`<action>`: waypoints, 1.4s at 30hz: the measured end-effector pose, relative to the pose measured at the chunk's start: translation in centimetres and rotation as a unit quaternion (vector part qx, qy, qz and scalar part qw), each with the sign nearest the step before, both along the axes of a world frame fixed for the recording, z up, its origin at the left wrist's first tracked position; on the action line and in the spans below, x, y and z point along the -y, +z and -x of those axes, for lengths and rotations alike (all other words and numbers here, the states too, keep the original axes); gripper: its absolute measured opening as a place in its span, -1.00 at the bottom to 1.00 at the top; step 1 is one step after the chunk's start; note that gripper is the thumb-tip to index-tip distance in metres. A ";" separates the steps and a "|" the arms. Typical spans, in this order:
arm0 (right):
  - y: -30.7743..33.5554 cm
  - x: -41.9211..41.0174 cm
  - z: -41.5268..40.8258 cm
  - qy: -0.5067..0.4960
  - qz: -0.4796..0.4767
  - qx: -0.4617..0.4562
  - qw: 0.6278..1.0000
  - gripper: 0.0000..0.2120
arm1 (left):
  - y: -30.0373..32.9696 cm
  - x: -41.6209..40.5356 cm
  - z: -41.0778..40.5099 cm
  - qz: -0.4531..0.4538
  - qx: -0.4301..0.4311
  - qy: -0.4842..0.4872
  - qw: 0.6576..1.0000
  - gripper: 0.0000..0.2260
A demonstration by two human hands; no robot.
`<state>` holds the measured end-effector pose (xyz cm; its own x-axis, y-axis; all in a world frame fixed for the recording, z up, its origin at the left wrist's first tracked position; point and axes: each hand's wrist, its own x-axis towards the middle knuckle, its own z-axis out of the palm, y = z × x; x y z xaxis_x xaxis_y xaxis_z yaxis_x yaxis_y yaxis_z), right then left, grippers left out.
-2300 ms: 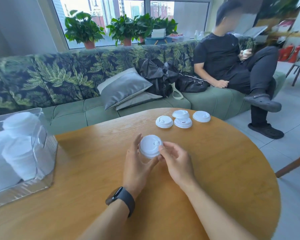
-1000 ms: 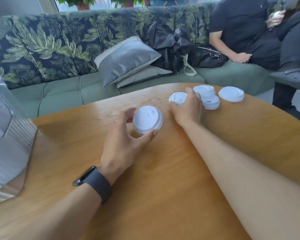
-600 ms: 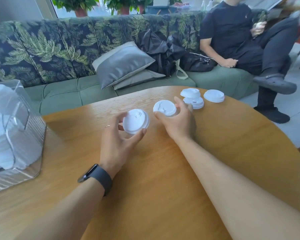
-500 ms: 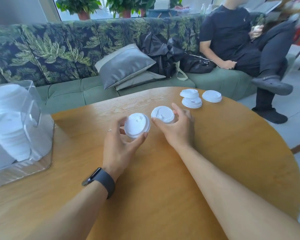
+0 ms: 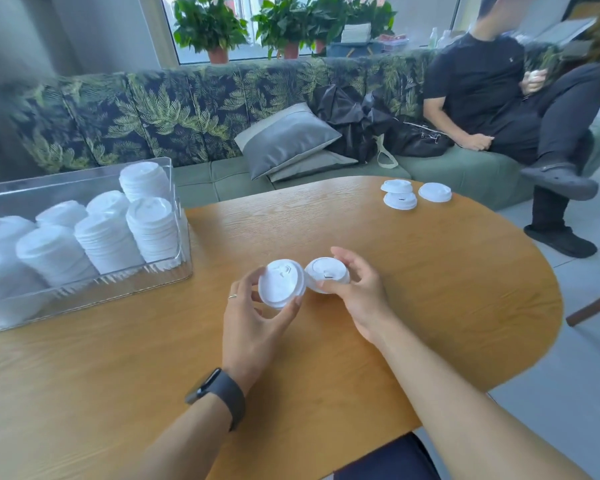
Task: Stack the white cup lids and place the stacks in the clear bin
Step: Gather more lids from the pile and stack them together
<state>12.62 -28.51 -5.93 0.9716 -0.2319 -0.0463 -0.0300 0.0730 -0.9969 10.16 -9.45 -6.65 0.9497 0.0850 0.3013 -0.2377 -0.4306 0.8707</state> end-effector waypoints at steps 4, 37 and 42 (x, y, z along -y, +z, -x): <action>0.2 -0.5 0.7 0.028 -0.073 -0.023 0.997 -0.32 | -0.1 -0.5 1.2 -0.006 0.003 0.008 1.000 -0.35; 0.1 -0.7 0.8 0.065 -0.145 -0.035 0.987 -0.82 | -0.3 0.5 0.5 -0.187 0.060 -0.077 0.978 -0.30; 0.2 -0.5 0.9 0.093 -0.129 -0.041 0.986 -0.77 | -0.3 0.5 0.5 -0.187 0.031 -0.079 0.979 -0.26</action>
<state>11.72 -28.01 -5.70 0.9866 -0.0206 -0.1618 -0.1475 0.3104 -0.9391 9.67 -9.91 -6.93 0.9207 -0.1884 0.3417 -0.3749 -0.6704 0.6404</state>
